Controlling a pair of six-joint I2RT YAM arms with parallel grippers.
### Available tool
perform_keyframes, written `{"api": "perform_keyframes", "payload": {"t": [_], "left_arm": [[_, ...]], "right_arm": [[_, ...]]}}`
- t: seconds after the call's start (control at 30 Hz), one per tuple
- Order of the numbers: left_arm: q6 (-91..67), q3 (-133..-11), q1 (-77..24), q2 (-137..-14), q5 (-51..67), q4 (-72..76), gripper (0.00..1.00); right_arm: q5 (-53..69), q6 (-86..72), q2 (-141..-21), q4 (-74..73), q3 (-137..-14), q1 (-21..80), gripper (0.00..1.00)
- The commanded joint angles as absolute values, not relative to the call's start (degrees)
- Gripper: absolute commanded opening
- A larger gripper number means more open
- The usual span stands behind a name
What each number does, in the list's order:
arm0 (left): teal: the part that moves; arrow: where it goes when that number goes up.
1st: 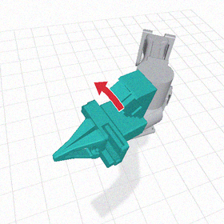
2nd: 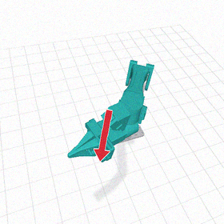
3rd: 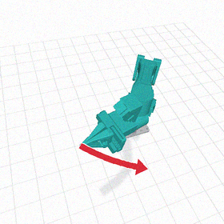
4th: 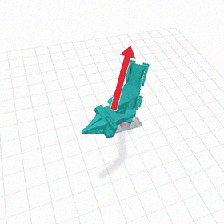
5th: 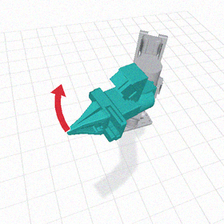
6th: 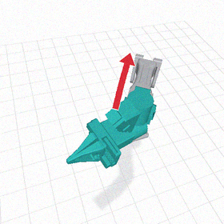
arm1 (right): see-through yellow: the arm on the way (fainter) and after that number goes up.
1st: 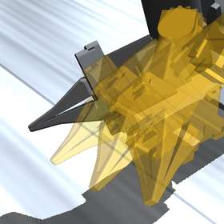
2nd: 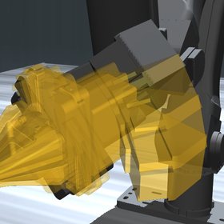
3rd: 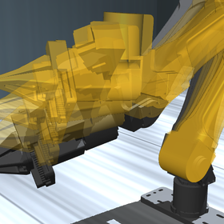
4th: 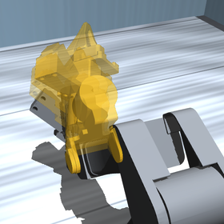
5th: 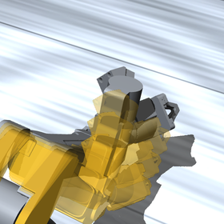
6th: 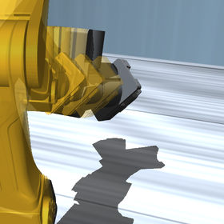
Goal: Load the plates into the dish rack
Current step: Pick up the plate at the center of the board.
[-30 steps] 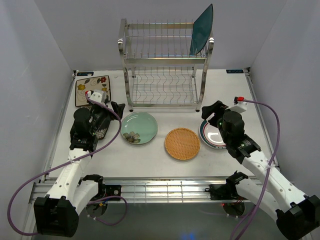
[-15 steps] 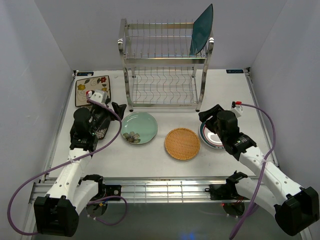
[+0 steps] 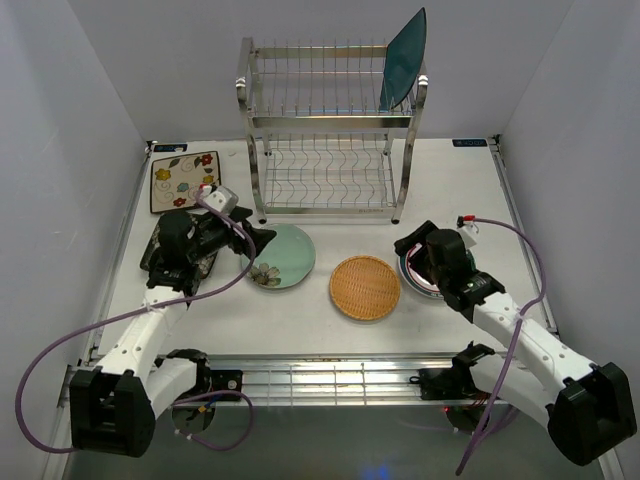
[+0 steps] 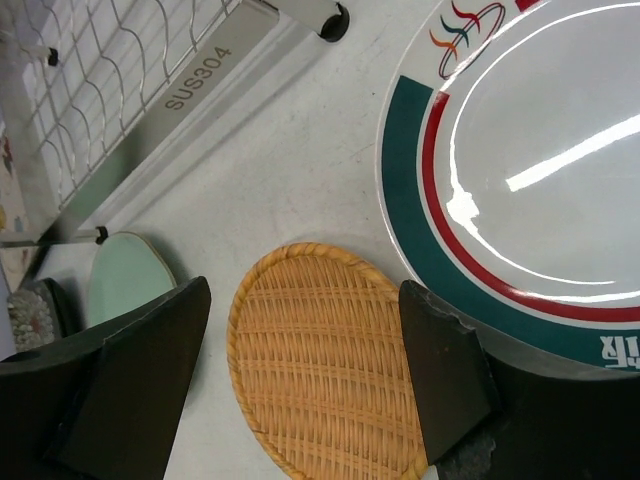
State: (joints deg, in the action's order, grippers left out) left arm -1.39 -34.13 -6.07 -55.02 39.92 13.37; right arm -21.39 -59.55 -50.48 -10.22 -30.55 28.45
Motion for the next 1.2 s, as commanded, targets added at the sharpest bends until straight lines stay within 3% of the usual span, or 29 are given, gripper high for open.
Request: {"api": "perform_keyframes", "payload": {"t": [0.0, 0.17, 0.43, 0.6, 0.77, 0.8, 0.9, 1.17], "left_arm": [[1.8, -36.4, -10.4, -58.4, 44.6, 10.6, 0.98], [7.7, -38.2, -21.2, -63.5, 37.0, 5.3, 0.98], [8.7, -40.5, -23.7, -71.5, 38.0, 4.0, 0.98], [6.9, -43.7, -24.9, -80.2, 38.1, 3.8, 0.98], [4.3, -50.3, -26.4, -85.6, 38.1, 0.4, 0.98], [3.7, -51.0, -26.9, -86.3, 38.4, -1.7, 0.98], [3.5, -53.9, -28.5, -87.5, 36.7, -2.7, 0.98], [2.7, -65.3, -30.0, -99.6, 37.5, -9.4, 0.98]], "right_arm": [[-18.0, -53.1, -54.4, -9.1, -35.8, 28.3, 0.82], [-13.4, -43.5, -59.2, -7.2, -38.6, 28.2, 0.81], [-2.6, -25.4, -53.2, 9.1, -30.2, 28.3, 0.83], [-4.7, -21.4, -51.2, 3.8, -30.2, 28.3, 0.83], [2.4, -22.1, -54.1, -1.8, -32.0, 28.3, 0.68], [3.5, -22.1, -54.6, -2.8, -32.9, 28.3, 0.52], [2.5, -23.2, -53.5, -2.2, -32.6, 28.3, 0.35], [0.4, -23.1, -51.3, -11.4, -34.0, 28.4, 0.23]]}}
